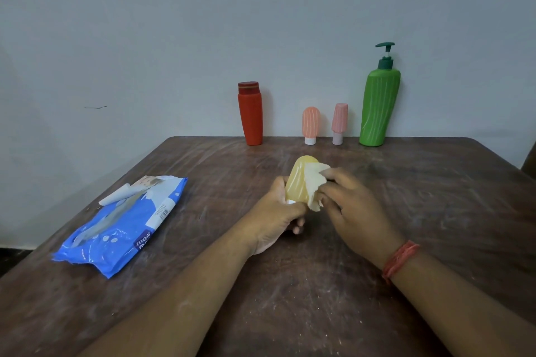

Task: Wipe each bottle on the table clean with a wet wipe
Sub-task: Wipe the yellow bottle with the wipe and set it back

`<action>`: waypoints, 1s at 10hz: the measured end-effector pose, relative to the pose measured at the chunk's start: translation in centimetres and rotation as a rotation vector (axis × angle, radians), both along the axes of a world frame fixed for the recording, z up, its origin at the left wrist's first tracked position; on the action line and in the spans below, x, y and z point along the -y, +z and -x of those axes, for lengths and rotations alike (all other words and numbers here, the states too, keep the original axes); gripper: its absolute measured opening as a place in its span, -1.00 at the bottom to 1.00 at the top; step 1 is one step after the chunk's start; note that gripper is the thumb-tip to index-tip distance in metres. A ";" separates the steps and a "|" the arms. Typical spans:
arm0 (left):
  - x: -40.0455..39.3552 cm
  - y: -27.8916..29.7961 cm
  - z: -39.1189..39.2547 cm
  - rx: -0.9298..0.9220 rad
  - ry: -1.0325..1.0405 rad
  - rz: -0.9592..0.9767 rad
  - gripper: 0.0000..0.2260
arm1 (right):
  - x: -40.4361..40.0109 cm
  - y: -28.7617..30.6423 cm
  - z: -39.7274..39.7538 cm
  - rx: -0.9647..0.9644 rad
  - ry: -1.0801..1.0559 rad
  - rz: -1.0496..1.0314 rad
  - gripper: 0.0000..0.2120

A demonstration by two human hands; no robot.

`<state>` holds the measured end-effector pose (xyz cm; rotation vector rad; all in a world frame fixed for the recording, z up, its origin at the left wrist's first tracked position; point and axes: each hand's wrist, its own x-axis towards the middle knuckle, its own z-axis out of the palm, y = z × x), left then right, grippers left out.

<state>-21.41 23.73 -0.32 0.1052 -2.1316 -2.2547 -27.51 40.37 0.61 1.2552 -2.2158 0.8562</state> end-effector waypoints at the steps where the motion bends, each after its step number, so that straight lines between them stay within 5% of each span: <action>1: -0.1 -0.2 0.1 0.006 0.002 0.053 -0.51 | -0.1 0.4 0.3 0.020 -0.062 0.028 -0.71; 6: 0.1 -0.3 0.1 -0.015 0.012 0.063 -0.51 | -0.7 1.2 0.1 -0.093 0.024 -0.062 -0.65; 10: -0.2 -0.4 -0.1 -0.023 -0.011 0.385 -0.64 | 0.1 0.8 0.1 -0.096 -0.045 -0.065 -0.76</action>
